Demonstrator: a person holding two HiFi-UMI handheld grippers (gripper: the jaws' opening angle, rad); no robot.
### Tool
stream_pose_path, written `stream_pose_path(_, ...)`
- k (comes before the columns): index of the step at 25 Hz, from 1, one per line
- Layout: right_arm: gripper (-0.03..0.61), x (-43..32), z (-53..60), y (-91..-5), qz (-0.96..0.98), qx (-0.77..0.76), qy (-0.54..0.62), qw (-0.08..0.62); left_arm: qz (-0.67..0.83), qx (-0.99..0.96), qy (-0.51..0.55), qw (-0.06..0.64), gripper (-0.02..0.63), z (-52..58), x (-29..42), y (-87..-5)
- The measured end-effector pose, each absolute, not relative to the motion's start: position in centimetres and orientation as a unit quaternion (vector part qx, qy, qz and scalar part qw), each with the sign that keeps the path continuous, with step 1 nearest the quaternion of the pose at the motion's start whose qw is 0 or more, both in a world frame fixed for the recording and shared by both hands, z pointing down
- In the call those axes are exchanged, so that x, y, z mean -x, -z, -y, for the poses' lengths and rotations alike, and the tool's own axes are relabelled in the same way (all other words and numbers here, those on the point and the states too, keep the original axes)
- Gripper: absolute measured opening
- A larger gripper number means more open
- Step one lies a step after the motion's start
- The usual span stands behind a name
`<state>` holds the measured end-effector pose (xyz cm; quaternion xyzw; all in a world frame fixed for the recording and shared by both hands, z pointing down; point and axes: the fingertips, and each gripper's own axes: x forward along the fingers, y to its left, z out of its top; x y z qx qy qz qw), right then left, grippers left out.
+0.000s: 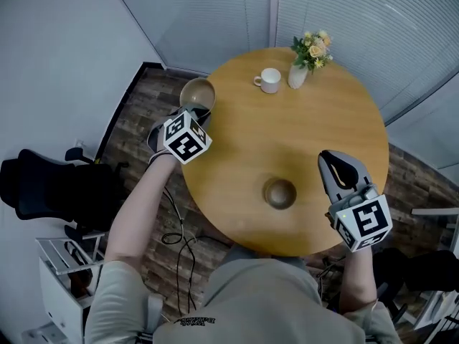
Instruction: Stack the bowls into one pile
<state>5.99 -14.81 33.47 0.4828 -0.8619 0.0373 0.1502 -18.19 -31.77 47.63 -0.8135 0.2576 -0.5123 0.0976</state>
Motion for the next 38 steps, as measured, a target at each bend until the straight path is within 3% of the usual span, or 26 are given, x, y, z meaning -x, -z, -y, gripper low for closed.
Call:
stream_pose_path(12,0.037,-6.5,12.2,-31.6,0.865,-0.483,-0.025,0.135,-0.244,0.827,0.494,0.116,0.026,25.2,17.0,-42.4)
stream_pose_path(38,0.035,-9.6,9.6,-33.3,0.856,-0.492,-0.044,0.155,-0.147,0.851,0.480,0.157,0.026,17.4,6.6,-42.8)
